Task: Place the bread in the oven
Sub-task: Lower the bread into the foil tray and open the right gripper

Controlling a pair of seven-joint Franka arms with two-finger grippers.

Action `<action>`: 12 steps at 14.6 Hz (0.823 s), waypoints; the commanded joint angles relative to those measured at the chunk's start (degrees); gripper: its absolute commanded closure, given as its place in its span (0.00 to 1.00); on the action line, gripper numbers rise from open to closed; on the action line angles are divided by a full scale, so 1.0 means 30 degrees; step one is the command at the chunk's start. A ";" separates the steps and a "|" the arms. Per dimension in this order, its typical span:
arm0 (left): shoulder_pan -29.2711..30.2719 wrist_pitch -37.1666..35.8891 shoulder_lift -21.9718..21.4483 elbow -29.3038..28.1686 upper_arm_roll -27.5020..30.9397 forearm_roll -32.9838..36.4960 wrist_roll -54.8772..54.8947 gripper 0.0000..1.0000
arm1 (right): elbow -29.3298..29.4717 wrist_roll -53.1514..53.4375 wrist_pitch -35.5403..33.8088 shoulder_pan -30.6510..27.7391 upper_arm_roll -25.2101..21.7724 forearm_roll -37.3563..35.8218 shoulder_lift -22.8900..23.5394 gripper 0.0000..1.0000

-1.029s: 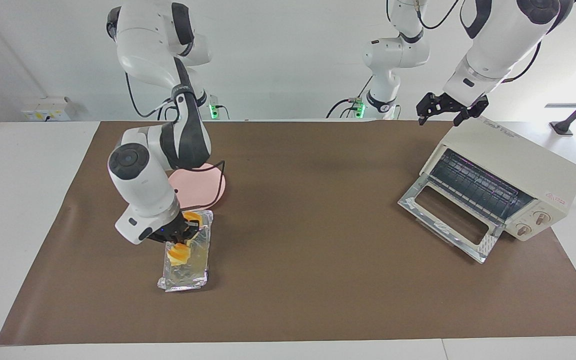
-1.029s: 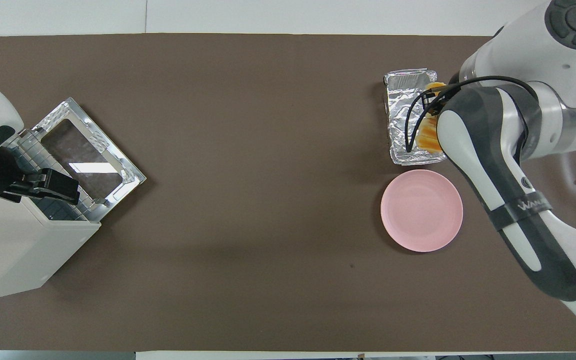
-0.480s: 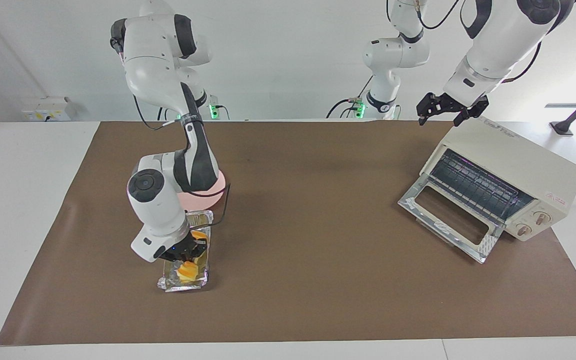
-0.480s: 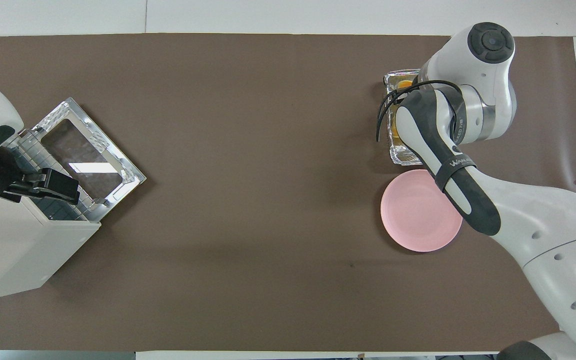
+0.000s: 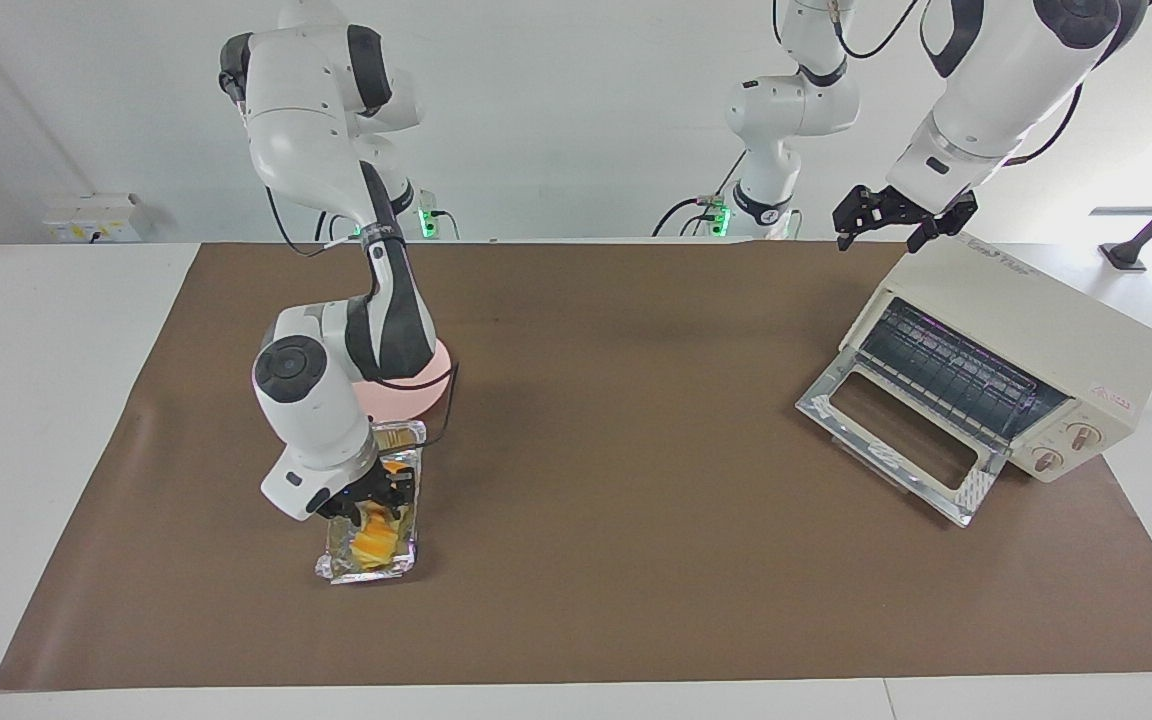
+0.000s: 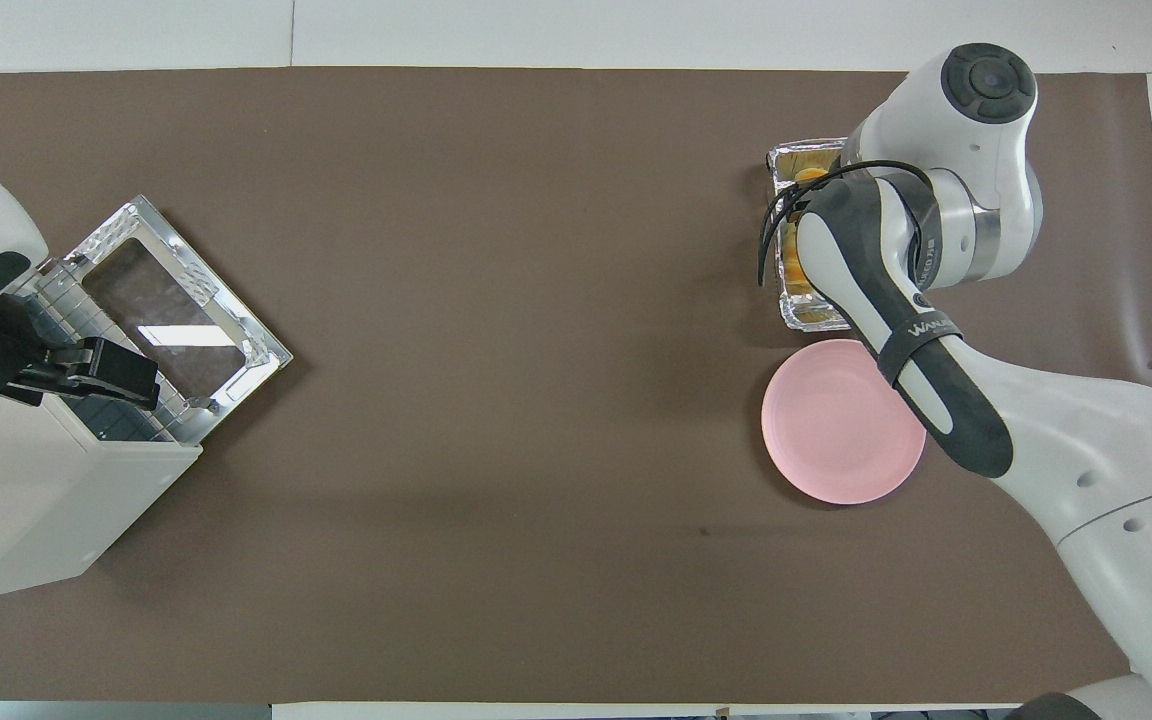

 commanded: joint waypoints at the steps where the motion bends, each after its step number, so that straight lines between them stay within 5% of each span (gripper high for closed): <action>1: 0.0292 0.0152 -0.0272 -0.0140 -0.0167 -0.0244 0.0241 0.00 | 0.0576 -0.0494 -0.1281 -0.0343 0.0051 0.0159 -0.0256 0.00; 8: 0.0292 0.0152 -0.0272 -0.0140 -0.0167 -0.0244 0.0241 0.00 | -0.0122 -0.2161 0.0763 -0.1396 -0.0096 -0.0340 -0.0138 0.00; 12: 0.0292 0.0152 -0.0272 -0.0140 -0.0167 -0.0244 0.0241 0.00 | -0.2027 -0.2340 0.3137 -0.1545 -0.0096 -0.0340 -0.0226 0.13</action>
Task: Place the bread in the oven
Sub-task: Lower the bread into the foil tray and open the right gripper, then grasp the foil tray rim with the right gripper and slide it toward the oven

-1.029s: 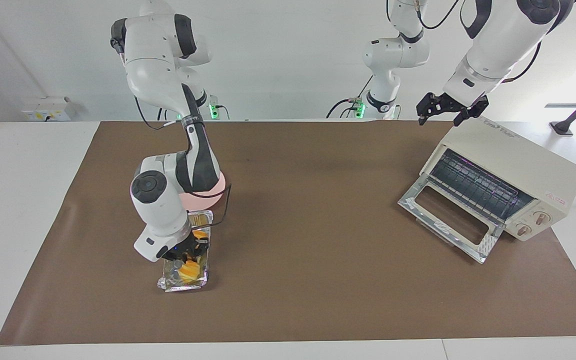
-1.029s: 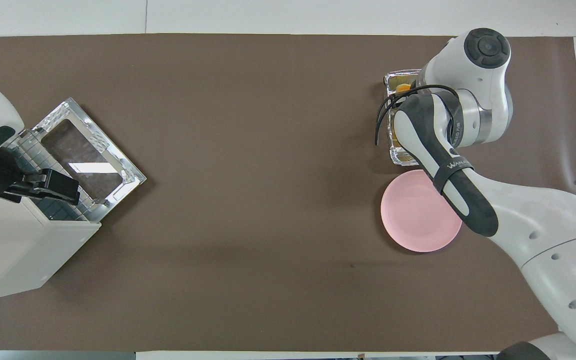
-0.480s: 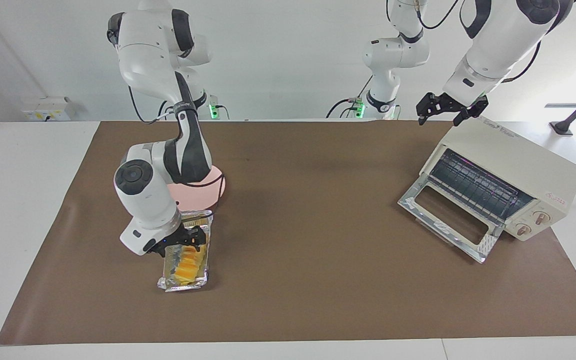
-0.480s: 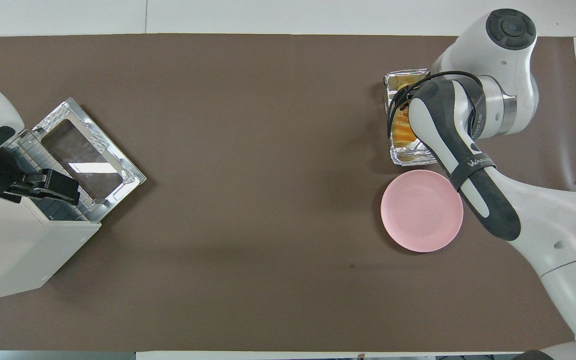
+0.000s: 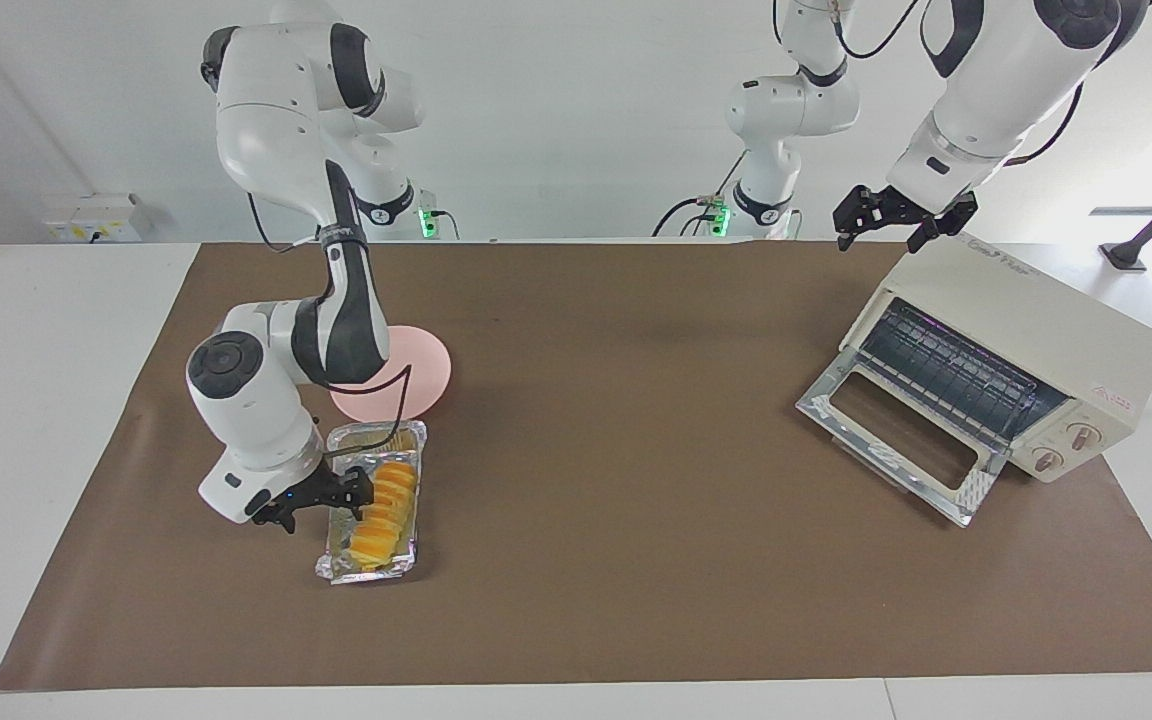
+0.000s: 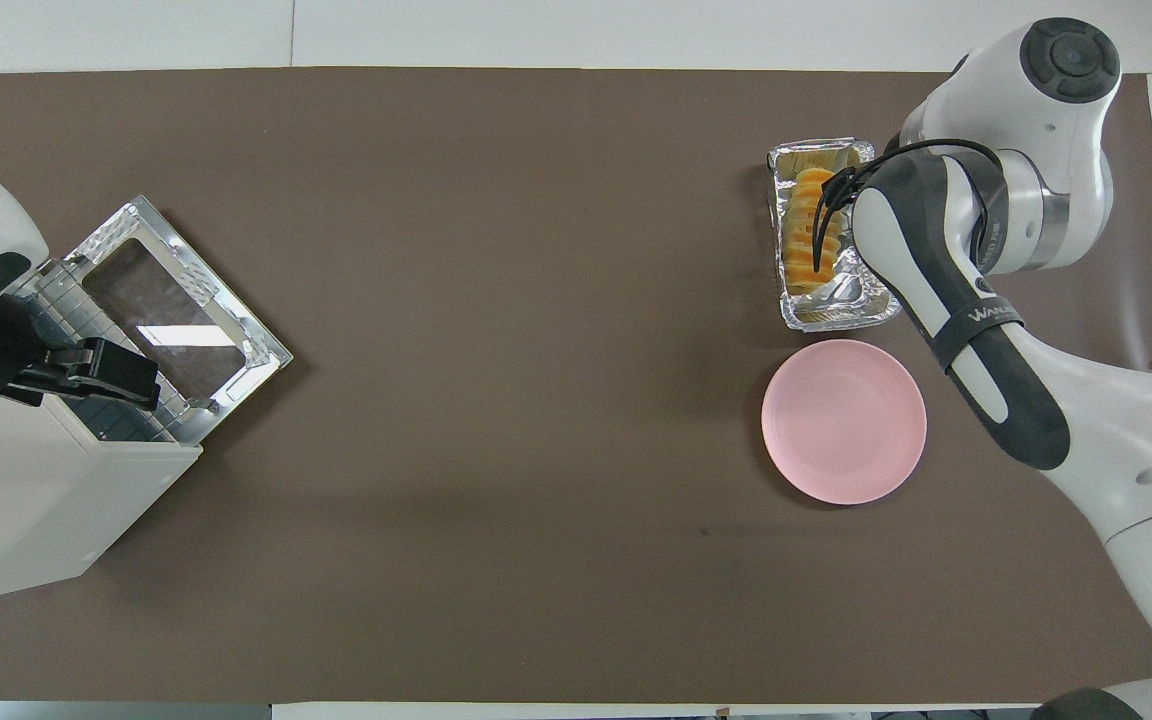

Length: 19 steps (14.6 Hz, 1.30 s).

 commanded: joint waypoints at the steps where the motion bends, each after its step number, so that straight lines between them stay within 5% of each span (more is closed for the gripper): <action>1: 0.0292 0.0152 -0.0272 -0.0140 -0.0167 -0.0244 0.0242 0.00 | -0.1008 -0.0410 0.1056 -0.0080 0.0150 -0.0158 -0.0198 0.24; 2: 0.0292 0.0152 -0.0272 -0.0140 -0.0167 -0.0244 0.0242 0.00 | -0.1009 -0.0499 0.0999 -0.0080 0.0150 -0.0158 -0.0227 0.42; 4: 0.0292 0.0152 -0.0272 -0.0140 -0.0167 -0.0244 0.0242 0.00 | -0.1038 -0.0616 0.0941 -0.0080 0.0150 -0.0158 -0.0227 1.00; 12: 0.0292 0.0152 -0.0272 -0.0140 -0.0167 -0.0244 0.0242 0.00 | -0.0805 -0.0616 0.0416 -0.0109 0.0179 -0.0099 -0.0286 1.00; 19: 0.0292 0.0152 -0.0272 -0.0140 -0.0167 -0.0244 0.0242 0.00 | 0.2560 -0.0558 -0.5236 -0.0080 0.0354 0.0252 -0.0461 1.00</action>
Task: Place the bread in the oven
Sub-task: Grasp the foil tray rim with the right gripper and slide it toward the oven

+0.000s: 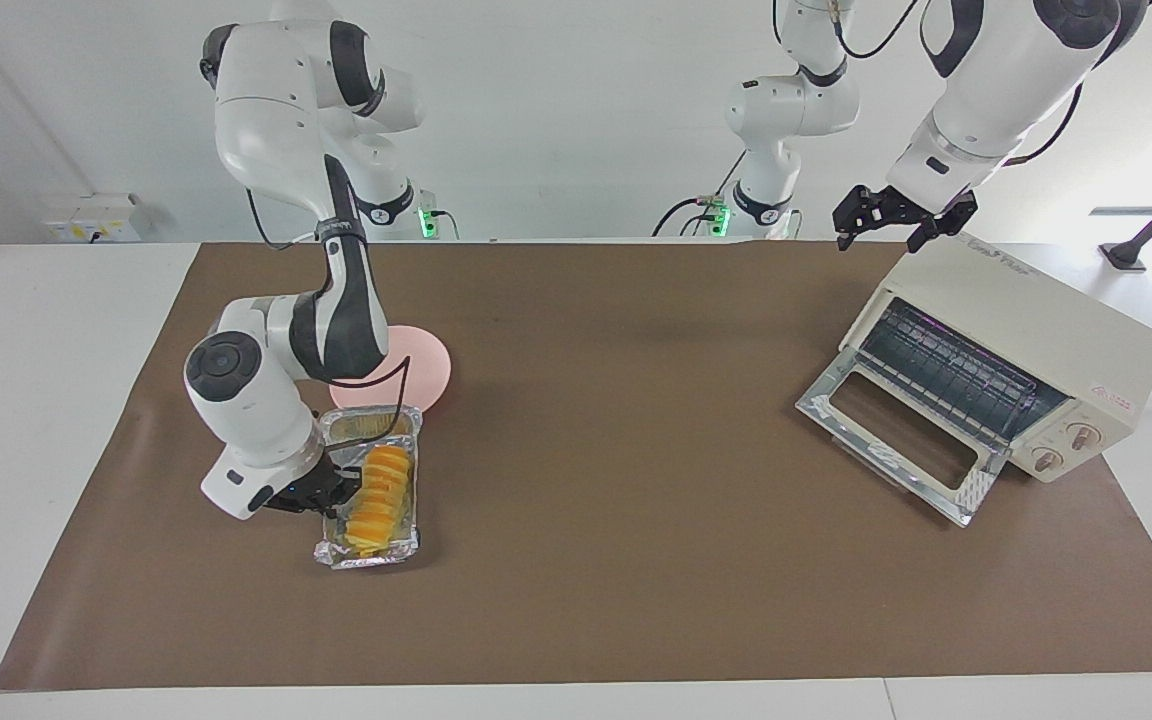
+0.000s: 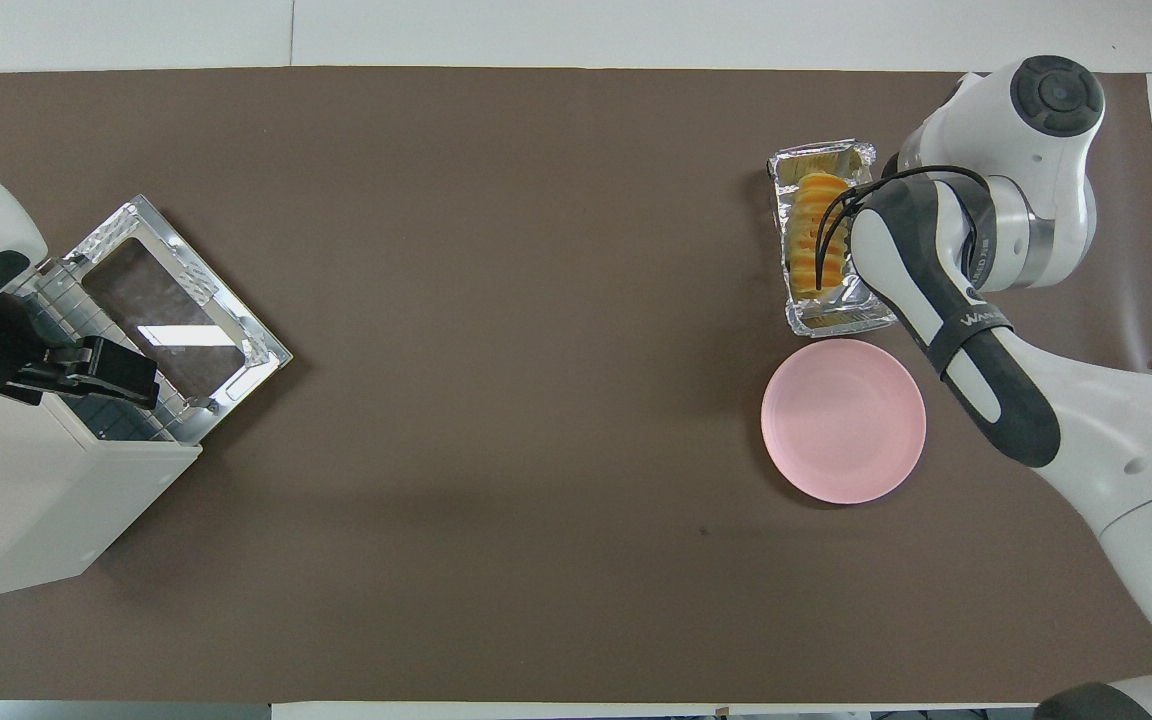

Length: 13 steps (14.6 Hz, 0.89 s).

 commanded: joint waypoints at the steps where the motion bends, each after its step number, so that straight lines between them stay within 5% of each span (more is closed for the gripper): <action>1: 0.0292 0.0152 -0.0243 -0.0140 -0.0167 -0.0244 0.0241 0.00 | 0.1360 -0.0332 -0.1948 0.0015 0.0219 0.0489 -0.0275 1.00; 4: 0.0292 0.0152 -0.0243 -0.0140 -0.0167 -0.0244 0.0241 0.00 | 0.1480 0.0338 -0.3007 0.1387 0.0190 0.2014 -0.1095 1.00; 8: 0.0292 0.0152 -0.0243 -0.0140 -0.0167 -0.0244 0.0241 0.00 | 0.2209 0.5427 -0.3448 0.4138 0.0249 0.2044 -0.1214 1.00; 13: 0.0292 0.0152 -0.0272 -0.0140 -0.0167 -0.0244 0.0241 0.00 | 0.1629 0.9685 -0.2014 0.7570 0.0220 0.2249 -0.1156 1.00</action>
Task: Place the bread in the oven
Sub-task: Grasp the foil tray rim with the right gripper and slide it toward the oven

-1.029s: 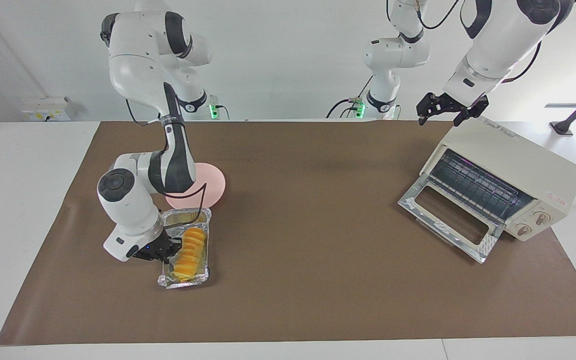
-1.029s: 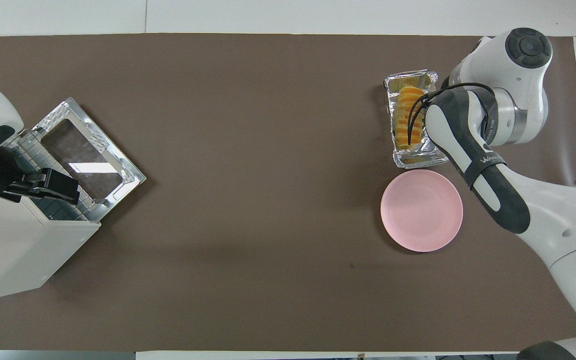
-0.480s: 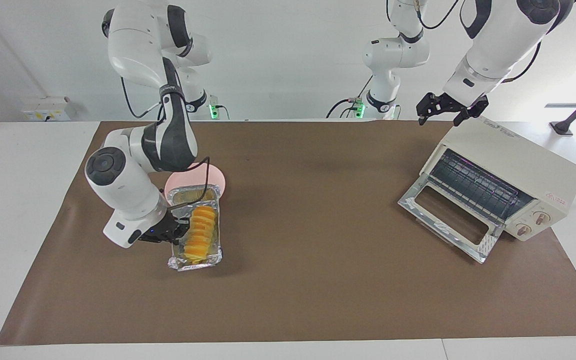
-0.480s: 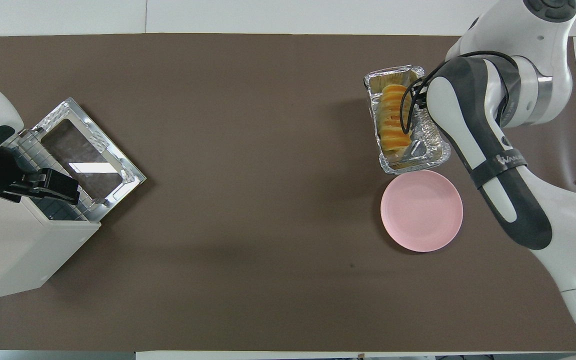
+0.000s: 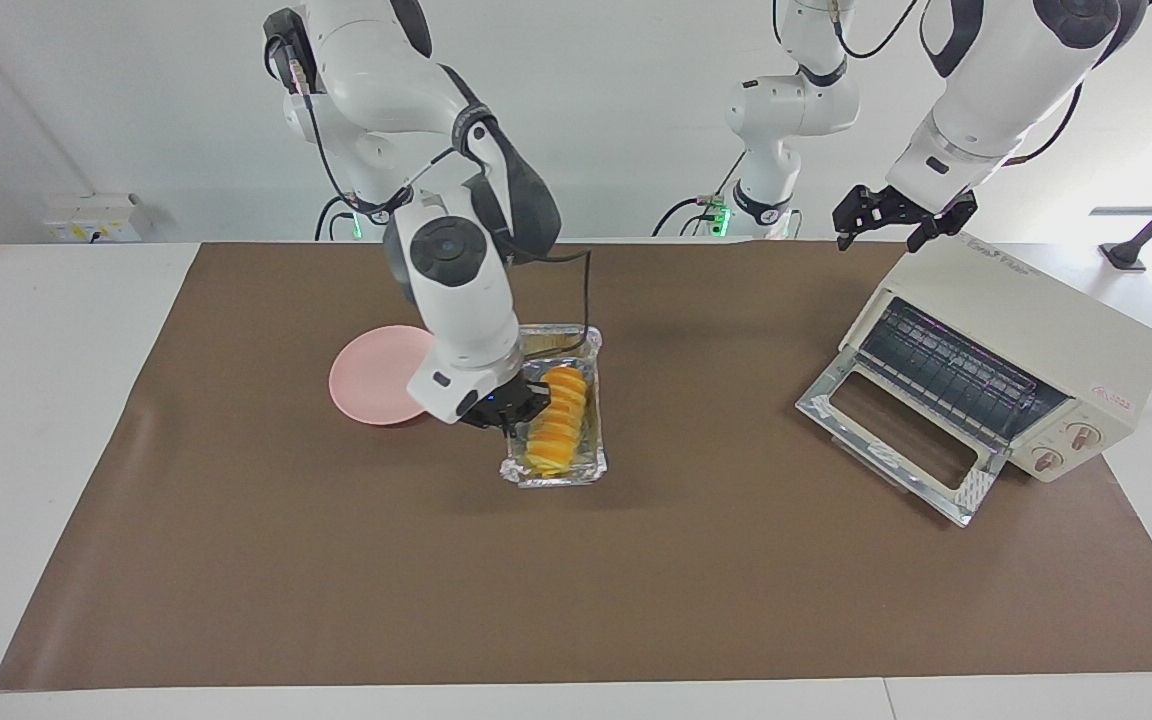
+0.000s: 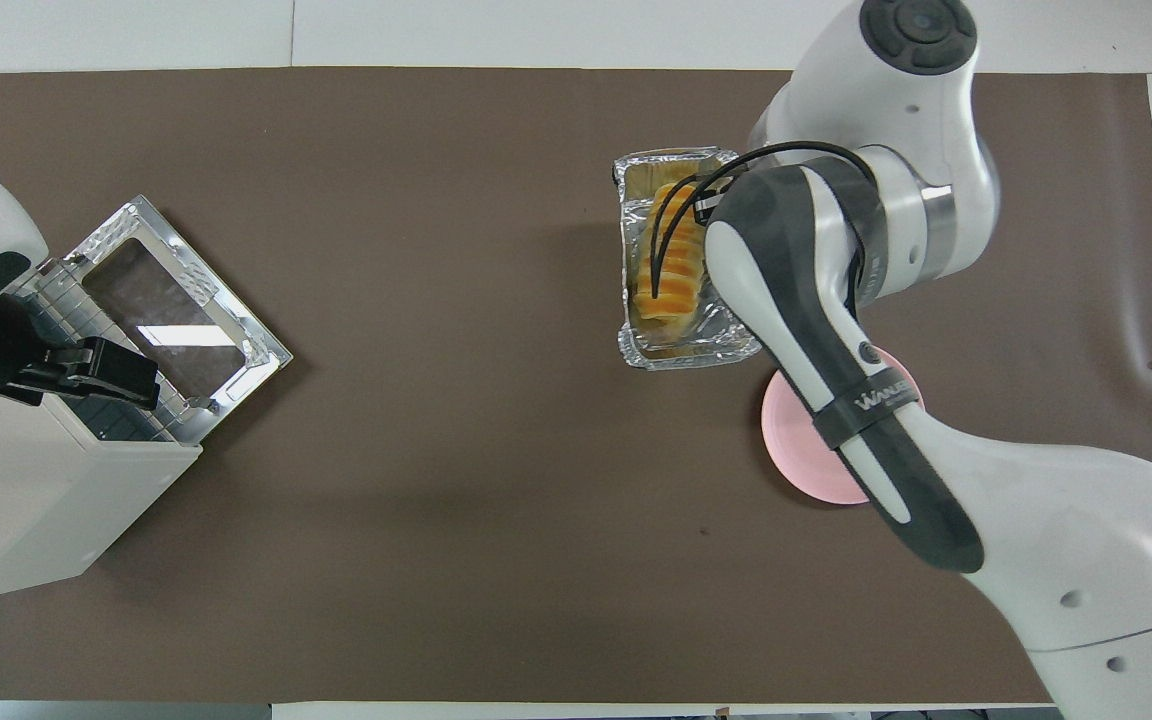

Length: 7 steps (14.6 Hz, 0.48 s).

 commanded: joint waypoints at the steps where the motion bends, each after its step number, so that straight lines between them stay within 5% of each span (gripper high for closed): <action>1: 0.0292 0.0152 -0.0243 -0.0140 -0.0167 -0.0244 0.0241 0.00 | -0.0590 0.1167 0.0737 0.0842 -0.0108 0.0443 0.0078 1.00; 7: 0.0292 0.0152 -0.0272 -0.0140 -0.0167 -0.0244 0.0241 0.00 | -0.3926 0.1965 0.5214 0.2634 -0.0049 0.0414 0.0138 1.00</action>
